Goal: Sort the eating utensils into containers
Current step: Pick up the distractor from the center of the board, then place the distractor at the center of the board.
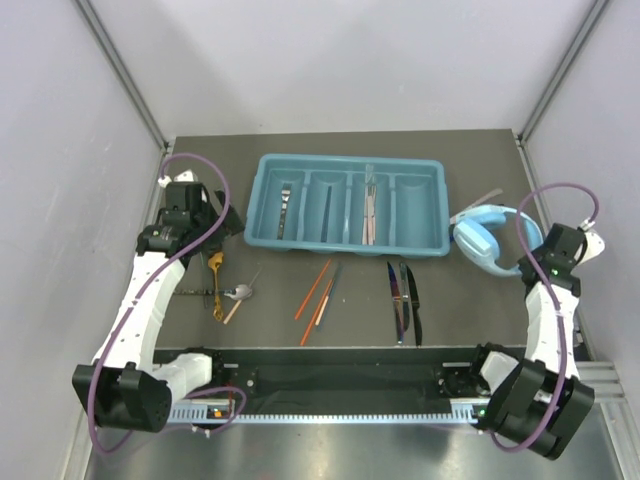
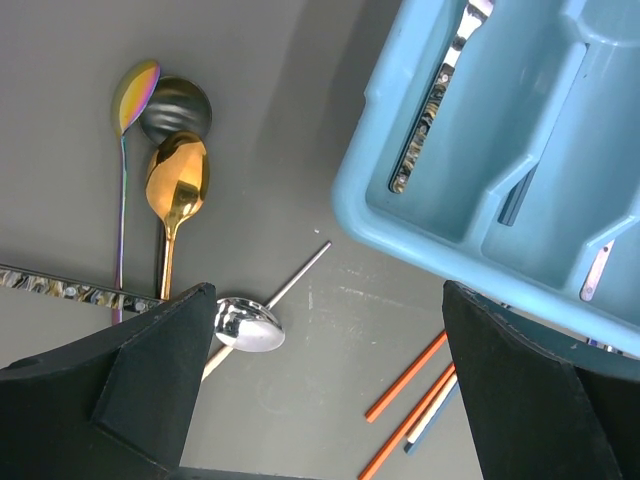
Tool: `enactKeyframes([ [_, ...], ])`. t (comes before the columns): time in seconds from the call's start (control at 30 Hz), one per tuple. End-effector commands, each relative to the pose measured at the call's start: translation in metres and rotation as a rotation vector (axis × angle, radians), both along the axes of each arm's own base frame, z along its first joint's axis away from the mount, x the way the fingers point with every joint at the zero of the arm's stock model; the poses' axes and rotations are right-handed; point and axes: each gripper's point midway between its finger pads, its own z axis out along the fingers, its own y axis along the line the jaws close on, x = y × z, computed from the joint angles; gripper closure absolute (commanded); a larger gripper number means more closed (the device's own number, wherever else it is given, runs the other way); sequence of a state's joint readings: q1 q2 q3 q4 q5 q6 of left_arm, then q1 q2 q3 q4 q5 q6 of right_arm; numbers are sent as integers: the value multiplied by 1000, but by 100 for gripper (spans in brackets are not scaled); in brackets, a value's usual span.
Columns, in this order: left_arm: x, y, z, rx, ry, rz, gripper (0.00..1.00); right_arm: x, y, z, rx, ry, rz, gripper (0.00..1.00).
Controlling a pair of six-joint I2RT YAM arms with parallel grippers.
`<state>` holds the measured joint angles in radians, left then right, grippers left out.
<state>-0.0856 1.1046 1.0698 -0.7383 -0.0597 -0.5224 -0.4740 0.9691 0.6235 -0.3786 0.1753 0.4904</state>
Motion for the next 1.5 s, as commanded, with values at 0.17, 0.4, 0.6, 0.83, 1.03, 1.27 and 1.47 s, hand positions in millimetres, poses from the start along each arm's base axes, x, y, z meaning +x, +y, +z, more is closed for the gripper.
enactKeyframes([
  [0.17,7,9,14,22,-66,47,1,23,26,127,-6,-390,79,100],
  [0.4,7,12,19,21,-89,72,1,53,77,165,141,-563,317,100],
  [0.6,9,13,20,21,-94,83,1,72,125,208,170,-640,488,100],
  [0.83,5,22,33,62,-118,110,1,101,198,272,96,-636,678,100],
  [1.03,0,42,46,135,-129,189,1,146,269,286,61,-552,846,100],
  [1.27,-2,74,92,225,-229,355,1,199,312,289,47,-510,932,100],
  [1.47,18,71,98,197,-262,362,1,231,351,299,28,-533,1047,100],
])
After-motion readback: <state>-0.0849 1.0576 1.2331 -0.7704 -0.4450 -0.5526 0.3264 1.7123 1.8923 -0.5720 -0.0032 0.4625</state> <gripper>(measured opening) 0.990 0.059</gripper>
